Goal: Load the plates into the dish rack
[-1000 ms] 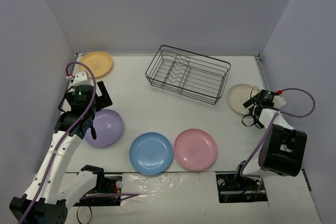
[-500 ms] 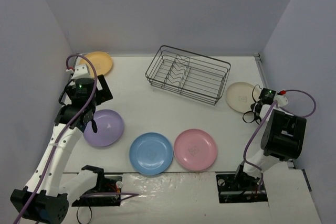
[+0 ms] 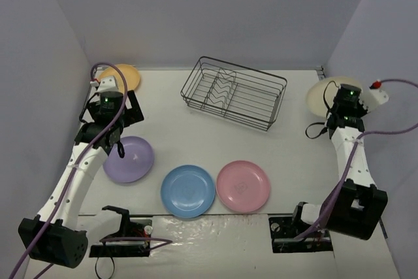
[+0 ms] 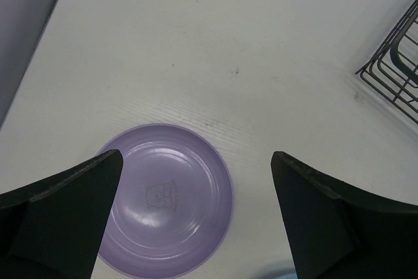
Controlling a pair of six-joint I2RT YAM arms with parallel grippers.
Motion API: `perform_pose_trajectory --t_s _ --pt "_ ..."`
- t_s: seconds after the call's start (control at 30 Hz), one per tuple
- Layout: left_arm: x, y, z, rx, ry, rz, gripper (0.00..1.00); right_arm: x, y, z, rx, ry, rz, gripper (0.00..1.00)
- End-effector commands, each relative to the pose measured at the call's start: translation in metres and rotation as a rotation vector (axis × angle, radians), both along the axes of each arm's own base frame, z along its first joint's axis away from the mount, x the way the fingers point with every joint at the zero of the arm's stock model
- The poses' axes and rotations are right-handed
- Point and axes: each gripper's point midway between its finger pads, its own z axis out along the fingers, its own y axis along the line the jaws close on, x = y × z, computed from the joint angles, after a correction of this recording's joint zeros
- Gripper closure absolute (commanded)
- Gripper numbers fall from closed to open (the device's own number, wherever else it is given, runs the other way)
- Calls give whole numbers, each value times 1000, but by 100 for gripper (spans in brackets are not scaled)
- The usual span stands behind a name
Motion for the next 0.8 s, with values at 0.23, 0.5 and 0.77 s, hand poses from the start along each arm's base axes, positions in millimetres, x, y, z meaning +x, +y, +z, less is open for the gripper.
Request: perform_pose_trajectory --t_s 0.23,0.5,0.77 --pt "14 7 57 11 -165 15 3 101 158 243 -864 -230 568 100" --pt "11 13 49 31 -134 40 3 177 315 246 -1423 -174 1028 100" --pt "5 20 43 54 -106 67 3 236 365 236 -1618 -101 1066 100"
